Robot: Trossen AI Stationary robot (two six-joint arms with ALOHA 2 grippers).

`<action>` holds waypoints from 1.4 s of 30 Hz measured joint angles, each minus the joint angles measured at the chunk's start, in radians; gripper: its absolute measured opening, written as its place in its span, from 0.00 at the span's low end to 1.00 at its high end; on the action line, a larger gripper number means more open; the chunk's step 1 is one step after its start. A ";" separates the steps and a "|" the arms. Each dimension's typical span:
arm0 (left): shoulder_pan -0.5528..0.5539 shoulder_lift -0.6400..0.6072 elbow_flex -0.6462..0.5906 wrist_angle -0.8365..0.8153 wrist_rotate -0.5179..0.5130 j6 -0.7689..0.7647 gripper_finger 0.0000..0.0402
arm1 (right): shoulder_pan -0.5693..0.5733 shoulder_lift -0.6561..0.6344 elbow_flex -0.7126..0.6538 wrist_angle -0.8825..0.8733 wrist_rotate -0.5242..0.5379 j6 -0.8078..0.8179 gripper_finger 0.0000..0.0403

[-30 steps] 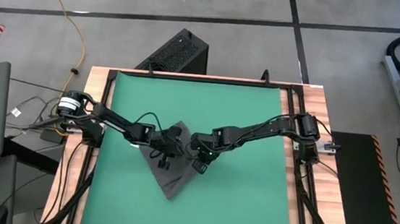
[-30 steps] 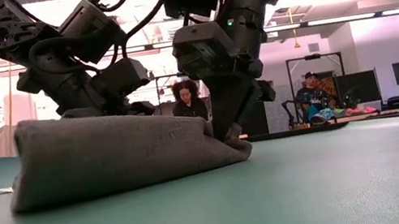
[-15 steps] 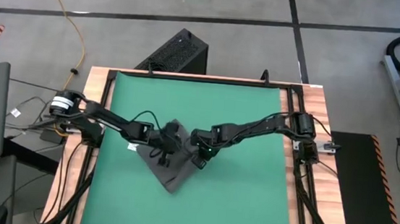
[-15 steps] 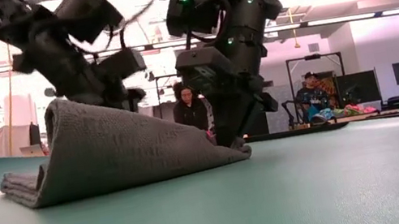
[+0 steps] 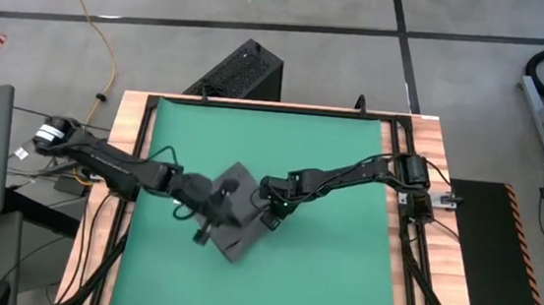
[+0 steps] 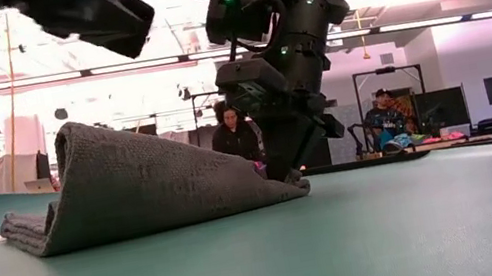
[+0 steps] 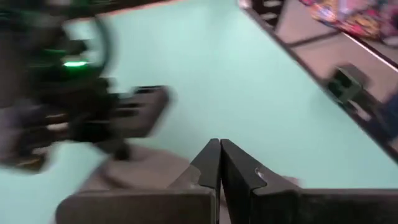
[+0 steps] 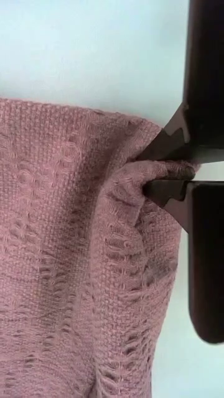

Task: Roll towel
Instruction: Roll the gray towel

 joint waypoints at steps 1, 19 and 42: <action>-0.028 0.014 0.000 0.006 -0.001 0.009 0.00 | 0.000 0.000 0.000 0.005 0.000 0.000 0.07; -0.178 0.385 0.210 -0.163 -0.135 0.252 0.00 | -0.006 0.002 -0.002 0.025 0.002 0.007 0.07; -0.237 0.393 0.217 -0.415 -0.316 -0.094 0.00 | 0.002 0.002 -0.001 0.031 0.018 0.013 0.07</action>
